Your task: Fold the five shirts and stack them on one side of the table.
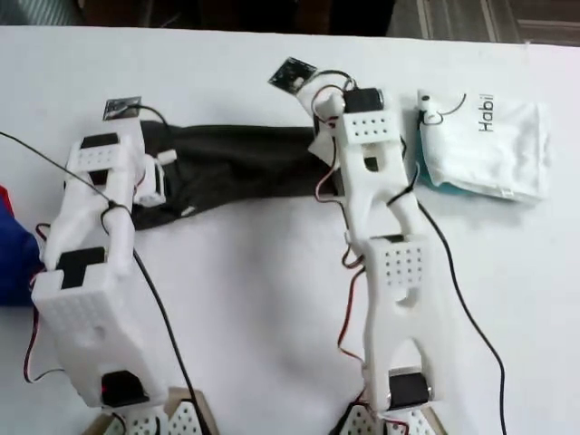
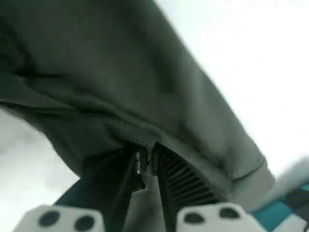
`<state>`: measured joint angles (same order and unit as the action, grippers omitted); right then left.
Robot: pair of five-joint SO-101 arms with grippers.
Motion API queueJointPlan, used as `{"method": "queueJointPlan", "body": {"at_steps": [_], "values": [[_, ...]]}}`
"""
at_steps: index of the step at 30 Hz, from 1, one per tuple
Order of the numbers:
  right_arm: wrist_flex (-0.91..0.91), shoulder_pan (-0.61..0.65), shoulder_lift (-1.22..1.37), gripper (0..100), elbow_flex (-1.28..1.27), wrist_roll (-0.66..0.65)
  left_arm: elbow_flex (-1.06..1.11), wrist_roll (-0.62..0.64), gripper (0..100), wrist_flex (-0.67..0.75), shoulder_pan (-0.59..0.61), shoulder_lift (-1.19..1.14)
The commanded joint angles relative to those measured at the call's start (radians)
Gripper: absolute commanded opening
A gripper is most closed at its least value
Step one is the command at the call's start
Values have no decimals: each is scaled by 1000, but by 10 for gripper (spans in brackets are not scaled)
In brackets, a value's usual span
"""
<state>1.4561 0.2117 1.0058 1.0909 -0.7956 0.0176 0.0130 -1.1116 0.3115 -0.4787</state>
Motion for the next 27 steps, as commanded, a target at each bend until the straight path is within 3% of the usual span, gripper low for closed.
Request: {"method": "queueJointPlan", "body": {"at_steps": [1,6,11,16,20,27], "values": [[53,-30,85,70,207,3,1,-3,168,40,31,5],[108,-85,143,263,384,78,1,-3,168,40,31,5],[131,-151,139,237,483,150,1,-3,168,40,31,5],[312,-142,130,236,582,152,1,-3,168,40,31,5],[318,-154,28,235,482,157,1,-3,168,40,31,5],[268,-128,-214,236,11,160,1,-3,168,41,31,5]]}}
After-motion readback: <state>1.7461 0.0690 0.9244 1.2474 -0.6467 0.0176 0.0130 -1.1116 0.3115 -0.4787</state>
